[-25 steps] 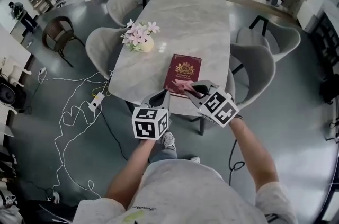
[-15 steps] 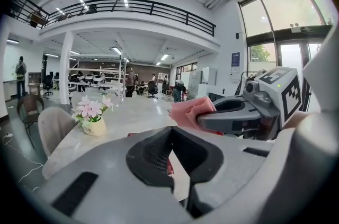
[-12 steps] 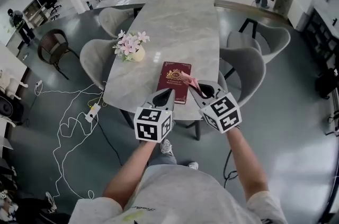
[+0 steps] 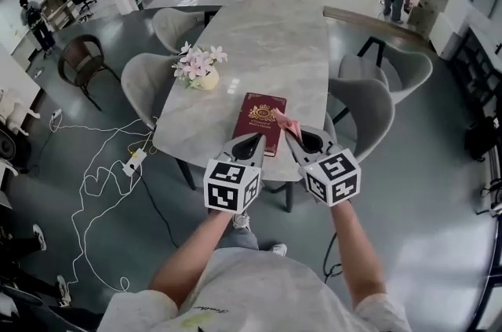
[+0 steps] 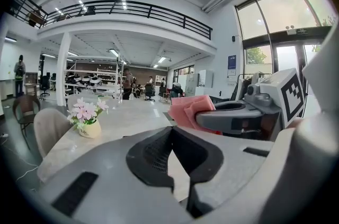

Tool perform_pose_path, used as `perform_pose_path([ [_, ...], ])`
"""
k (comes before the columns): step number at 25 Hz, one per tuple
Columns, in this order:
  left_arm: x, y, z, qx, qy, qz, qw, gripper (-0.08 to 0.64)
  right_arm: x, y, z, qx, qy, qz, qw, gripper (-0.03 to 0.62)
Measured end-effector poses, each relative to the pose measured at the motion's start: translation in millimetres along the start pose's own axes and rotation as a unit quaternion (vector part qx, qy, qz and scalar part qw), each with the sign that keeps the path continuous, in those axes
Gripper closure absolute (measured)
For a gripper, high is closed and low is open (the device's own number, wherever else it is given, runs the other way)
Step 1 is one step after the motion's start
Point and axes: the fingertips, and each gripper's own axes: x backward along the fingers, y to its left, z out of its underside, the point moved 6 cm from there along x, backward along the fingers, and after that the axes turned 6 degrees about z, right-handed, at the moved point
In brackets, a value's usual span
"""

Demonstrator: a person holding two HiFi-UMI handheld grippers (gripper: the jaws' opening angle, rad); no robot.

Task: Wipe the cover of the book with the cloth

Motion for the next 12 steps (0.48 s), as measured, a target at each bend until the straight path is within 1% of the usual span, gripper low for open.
perform_pose_path([
  [5,-0.5,1.8,3.0,0.004,0.001,-0.003,1.0,0.552,-2.7,-1.3,1.5,-0.016,0.004,0.014,1.0,0.574],
  [12,-1.0,-2.0,5.2,0.004,0.003,0.0,1.0,0.552,0.1,1.2,6.0,-0.016,0.009,0.012,1.0,0.574],
])
